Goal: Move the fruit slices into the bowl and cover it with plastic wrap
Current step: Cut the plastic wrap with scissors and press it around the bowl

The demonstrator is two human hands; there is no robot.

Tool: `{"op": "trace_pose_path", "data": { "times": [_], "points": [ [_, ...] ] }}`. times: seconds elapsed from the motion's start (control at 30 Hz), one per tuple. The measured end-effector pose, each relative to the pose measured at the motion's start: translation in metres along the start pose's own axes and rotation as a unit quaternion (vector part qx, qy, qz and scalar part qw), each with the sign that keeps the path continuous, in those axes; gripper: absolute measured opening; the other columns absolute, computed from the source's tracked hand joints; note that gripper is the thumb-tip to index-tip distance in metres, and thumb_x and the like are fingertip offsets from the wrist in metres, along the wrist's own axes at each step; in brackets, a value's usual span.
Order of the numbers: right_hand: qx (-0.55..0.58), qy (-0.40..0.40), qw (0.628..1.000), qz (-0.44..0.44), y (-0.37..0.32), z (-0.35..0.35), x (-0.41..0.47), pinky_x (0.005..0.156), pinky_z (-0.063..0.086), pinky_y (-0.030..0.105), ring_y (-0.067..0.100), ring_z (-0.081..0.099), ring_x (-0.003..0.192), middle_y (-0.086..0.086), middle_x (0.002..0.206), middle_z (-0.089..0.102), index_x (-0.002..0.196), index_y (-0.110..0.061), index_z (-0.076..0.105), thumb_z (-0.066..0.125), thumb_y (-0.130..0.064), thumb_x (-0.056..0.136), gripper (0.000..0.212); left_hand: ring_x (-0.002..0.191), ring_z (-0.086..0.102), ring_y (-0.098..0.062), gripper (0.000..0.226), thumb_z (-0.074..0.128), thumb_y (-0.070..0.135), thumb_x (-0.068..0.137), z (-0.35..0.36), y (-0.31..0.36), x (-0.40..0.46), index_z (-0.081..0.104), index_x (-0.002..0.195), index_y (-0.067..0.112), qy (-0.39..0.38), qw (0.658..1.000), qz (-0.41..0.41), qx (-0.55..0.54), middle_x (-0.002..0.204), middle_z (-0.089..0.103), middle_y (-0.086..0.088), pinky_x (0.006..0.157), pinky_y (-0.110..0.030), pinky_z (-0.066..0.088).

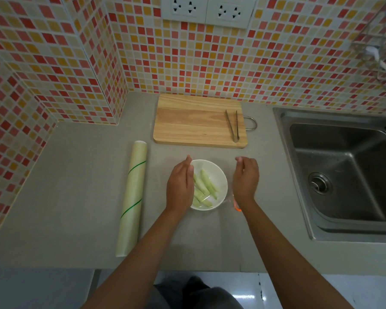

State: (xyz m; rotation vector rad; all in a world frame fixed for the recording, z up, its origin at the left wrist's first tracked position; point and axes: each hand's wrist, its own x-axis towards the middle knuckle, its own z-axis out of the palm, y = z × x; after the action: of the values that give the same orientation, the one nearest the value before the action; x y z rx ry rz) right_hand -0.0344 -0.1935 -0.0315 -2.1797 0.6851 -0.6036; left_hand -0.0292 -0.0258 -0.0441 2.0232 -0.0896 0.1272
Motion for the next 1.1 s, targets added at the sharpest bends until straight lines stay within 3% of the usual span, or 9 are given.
{"op": "trace_pose_path", "data": {
  "times": [0.13,0.3,0.43,0.53,0.67,0.83,0.9,0.97,1.1],
  "points": [
    [0.196,-0.099,0.974,0.047,-0.025,0.003,-0.025,0.083,0.045,0.011,0.006,0.063,0.095,-0.002,0.098,0.069,0.105,-0.007,0.071,0.047,-0.017,0.099,0.026,0.126,0.053,-0.014,0.048,0.033,0.032,0.101,0.000,0.000,-0.001,0.055,0.136,0.007,0.005,1.000,0.006,-0.010,0.134,0.061,-0.004,0.106,-0.018,0.036],
    [0.318,-0.151,0.919,0.180,-0.023,0.009,-0.040,0.094,0.049,0.025,0.010,0.063,0.108,0.003,0.118,0.067,0.119,-0.007,0.065,0.044,-0.020,0.100,0.032,0.126,0.054,-0.013,0.046,0.033,0.030,0.101,0.001,0.002,-0.002,0.056,0.135,0.009,0.016,0.998,-0.015,-0.057,0.133,0.062,-0.003,0.108,-0.025,0.040],
    [0.394,-0.188,0.872,0.223,-0.020,0.008,-0.036,0.073,0.052,0.012,-0.002,0.067,0.089,-0.007,0.105,0.069,0.119,-0.008,0.064,0.041,-0.022,0.101,0.033,0.116,0.057,0.000,0.039,0.035,0.024,0.104,0.002,0.002,0.000,0.056,0.135,0.014,0.031,0.991,-0.043,-0.121,0.124,0.066,0.000,0.101,-0.015,0.041],
    [0.404,-0.213,0.855,0.245,-0.018,0.008,-0.033,0.078,0.054,0.021,0.011,0.067,0.095,0.001,0.106,0.069,0.117,-0.006,0.064,0.037,-0.027,0.102,0.038,0.108,0.057,0.010,0.037,0.036,0.021,0.105,0.002,0.001,0.002,0.056,0.136,0.015,0.036,0.982,-0.078,-0.169,0.118,0.068,0.002,0.093,-0.005,0.040],
    [0.378,-0.238,0.862,0.240,-0.016,0.005,-0.028,0.077,0.053,0.021,0.013,0.067,0.094,0.009,0.109,0.069,0.113,-0.006,0.067,0.035,-0.026,0.103,0.039,0.110,0.059,-0.005,0.037,0.036,0.023,0.105,-0.001,-0.001,0.005,0.055,0.137,0.018,0.017,0.979,-0.089,-0.182,0.116,0.067,0.004,0.096,-0.015,0.043],
    [0.182,-0.184,0.955,0.148,-0.024,0.009,-0.006,0.077,0.046,0.023,0.018,0.062,0.092,0.011,0.101,0.068,0.090,-0.005,0.073,0.058,-0.009,0.089,0.016,0.110,0.056,-0.002,0.036,0.036,0.020,0.105,-0.002,-0.002,0.007,0.054,0.136,0.017,-0.006,0.987,-0.069,-0.143,0.116,0.064,0.007,0.094,-0.005,0.039],
    [0.148,-0.169,0.971,0.085,-0.028,0.010,0.002,0.079,0.045,0.018,0.018,0.061,0.092,0.007,0.098,0.066,0.091,-0.004,0.073,0.064,-0.008,0.086,0.011,0.111,0.056,-0.004,0.036,0.036,0.020,0.105,-0.002,-0.003,0.007,0.055,0.136,0.015,-0.010,0.987,-0.070,-0.145,0.118,0.065,0.004,0.095,-0.005,0.039],
    [0.167,-0.222,0.959,0.049,-0.030,0.011,0.006,0.081,0.046,0.013,0.014,0.062,0.095,0.005,0.103,0.068,0.100,-0.004,0.072,0.062,-0.009,0.088,0.016,0.112,0.058,-0.006,0.036,0.036,0.021,0.105,-0.002,-0.002,0.006,0.056,0.135,0.015,-0.011,0.983,-0.085,-0.163,0.117,0.066,0.003,0.097,-0.011,0.041],
    [0.251,-0.364,0.888,0.127,-0.028,0.008,0.003,0.081,0.053,0.019,0.016,0.065,0.099,0.010,0.112,0.069,0.116,-0.002,0.067,0.054,-0.015,0.095,0.028,0.112,0.061,-0.010,0.033,0.038,0.025,0.104,-0.001,-0.002,0.007,0.062,0.127,0.017,-0.013,0.953,-0.172,-0.249,0.118,0.068,0.003,0.096,-0.021,0.046]
  ]
}}
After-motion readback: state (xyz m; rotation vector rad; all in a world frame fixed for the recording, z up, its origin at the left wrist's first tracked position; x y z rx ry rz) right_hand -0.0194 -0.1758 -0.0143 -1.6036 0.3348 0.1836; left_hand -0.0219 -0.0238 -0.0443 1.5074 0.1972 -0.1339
